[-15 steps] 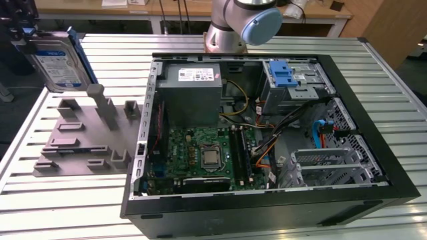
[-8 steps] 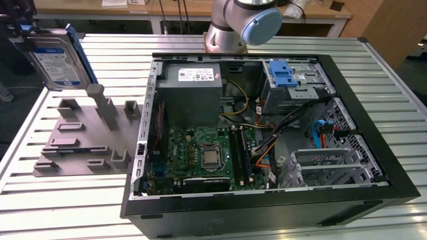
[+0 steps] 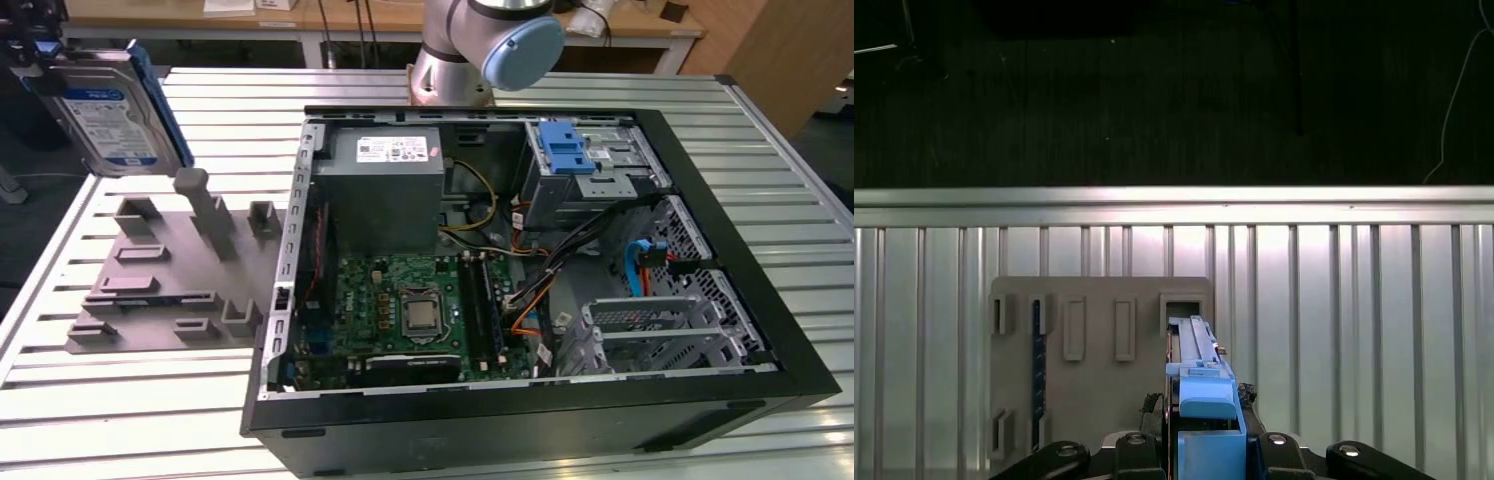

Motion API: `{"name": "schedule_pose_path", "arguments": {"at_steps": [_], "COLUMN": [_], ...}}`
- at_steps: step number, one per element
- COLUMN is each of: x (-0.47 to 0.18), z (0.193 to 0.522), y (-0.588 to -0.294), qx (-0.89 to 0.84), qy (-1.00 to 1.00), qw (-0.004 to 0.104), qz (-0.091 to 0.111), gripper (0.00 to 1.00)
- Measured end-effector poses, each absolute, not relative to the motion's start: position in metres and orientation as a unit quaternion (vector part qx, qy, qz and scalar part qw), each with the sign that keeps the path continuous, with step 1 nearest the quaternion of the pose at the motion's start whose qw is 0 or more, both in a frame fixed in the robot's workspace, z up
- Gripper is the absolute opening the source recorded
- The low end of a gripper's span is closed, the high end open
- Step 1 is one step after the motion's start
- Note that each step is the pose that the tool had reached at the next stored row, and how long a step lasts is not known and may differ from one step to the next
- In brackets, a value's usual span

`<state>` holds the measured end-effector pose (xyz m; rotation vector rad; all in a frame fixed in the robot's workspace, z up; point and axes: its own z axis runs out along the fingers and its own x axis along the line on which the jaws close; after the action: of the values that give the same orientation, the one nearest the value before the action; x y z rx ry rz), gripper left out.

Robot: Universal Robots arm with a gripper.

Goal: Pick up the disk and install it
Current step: 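Pick up the disk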

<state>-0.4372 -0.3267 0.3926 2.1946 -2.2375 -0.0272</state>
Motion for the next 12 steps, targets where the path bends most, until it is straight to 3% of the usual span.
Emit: {"name": "schedule_pose_path", "arguments": {"at_steps": [12], "x": [-0.437], "z": [0.405], "y": [-0.327], "qx": [0.7], "qy": [-0.714], "qw": [0.004], "qz": [-0.009], "gripper": [0.36]}}
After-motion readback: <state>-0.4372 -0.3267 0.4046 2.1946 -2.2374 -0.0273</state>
